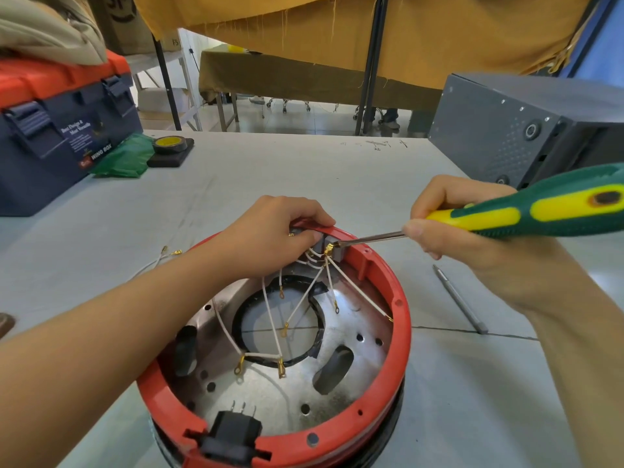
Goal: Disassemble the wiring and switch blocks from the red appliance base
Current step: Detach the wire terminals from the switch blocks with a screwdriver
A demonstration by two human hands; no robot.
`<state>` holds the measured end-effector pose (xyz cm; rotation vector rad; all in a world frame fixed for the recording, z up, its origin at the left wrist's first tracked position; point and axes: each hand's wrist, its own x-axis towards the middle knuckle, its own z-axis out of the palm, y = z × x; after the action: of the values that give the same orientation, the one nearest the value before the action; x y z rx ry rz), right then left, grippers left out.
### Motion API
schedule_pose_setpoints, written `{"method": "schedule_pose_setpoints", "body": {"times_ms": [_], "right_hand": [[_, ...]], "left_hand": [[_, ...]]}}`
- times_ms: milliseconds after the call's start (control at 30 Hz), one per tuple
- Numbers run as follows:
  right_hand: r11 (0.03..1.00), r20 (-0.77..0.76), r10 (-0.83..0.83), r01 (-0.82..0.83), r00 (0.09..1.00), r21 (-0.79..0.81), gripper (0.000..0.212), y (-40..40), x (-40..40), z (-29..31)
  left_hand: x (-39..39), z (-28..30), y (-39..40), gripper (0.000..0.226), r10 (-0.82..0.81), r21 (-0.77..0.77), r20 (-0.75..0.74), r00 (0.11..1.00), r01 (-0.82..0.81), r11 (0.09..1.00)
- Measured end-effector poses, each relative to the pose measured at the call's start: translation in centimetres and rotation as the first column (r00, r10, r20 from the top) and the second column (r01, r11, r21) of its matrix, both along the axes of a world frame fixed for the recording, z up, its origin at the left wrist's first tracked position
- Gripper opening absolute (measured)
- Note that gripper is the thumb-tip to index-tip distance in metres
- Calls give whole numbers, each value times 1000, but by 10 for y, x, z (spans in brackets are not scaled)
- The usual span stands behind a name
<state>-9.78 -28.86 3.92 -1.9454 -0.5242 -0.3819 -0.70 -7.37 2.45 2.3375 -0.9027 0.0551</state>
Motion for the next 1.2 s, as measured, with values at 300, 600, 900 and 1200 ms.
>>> {"method": "schedule_pose_setpoints", "body": {"times_ms": [300, 600, 900, 1200], "right_hand": [[962, -120, 6, 27, 993, 273, 14, -18, 14, -17], [865, -218, 82, 39, 972, 501, 24, -21, 22, -29], [904, -239, 78, 32, 968, 425, 21, -6, 27, -29], [875, -106, -72, 114, 992, 471, 18, -11, 17, -22]], "left_hand": [[0, 0, -1, 25, -1, -3, -7, 1000, 1, 1000], [0, 0, -1, 25, -4, -4, -10, 1000, 4, 1000], [-2, 1, 0, 25, -24, -34, -60, 998, 22, 999], [-2, 1, -2, 25, -5, -18, -60, 998, 4, 1000]]}}
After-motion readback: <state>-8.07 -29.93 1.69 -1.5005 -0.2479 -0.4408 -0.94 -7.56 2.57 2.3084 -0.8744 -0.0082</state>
